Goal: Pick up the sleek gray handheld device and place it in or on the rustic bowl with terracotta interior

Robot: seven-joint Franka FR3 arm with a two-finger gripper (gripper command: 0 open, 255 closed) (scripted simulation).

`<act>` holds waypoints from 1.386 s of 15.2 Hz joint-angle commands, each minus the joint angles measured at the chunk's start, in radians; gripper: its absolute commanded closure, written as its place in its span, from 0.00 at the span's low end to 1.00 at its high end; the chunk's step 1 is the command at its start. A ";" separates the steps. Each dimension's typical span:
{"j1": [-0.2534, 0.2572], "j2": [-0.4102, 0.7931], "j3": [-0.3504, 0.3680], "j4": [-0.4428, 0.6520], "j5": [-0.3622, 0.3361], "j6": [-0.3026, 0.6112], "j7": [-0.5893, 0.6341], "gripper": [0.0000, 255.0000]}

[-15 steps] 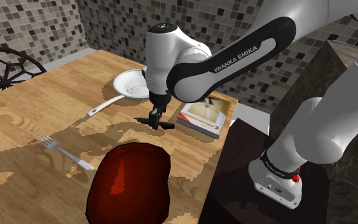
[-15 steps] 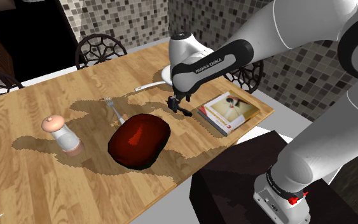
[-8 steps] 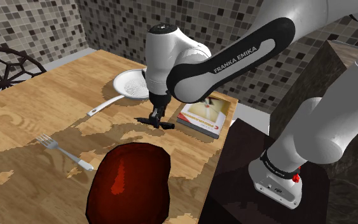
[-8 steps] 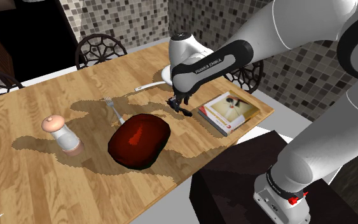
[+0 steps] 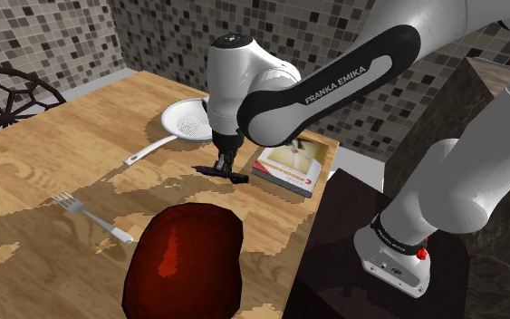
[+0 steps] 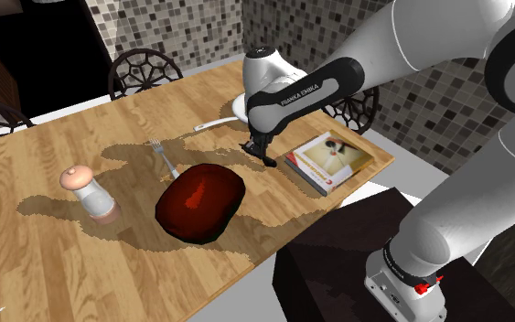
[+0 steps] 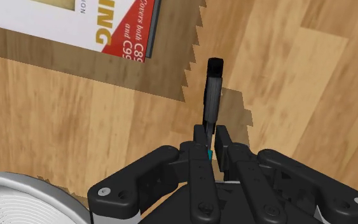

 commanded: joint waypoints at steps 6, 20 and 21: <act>0.001 -0.042 -0.003 0.029 0.023 -0.068 -0.019 1.00; 0.003 -0.128 -0.016 0.140 0.059 -0.259 -0.054 1.00; 0.003 -0.133 -0.017 0.150 0.061 -0.273 -0.056 1.00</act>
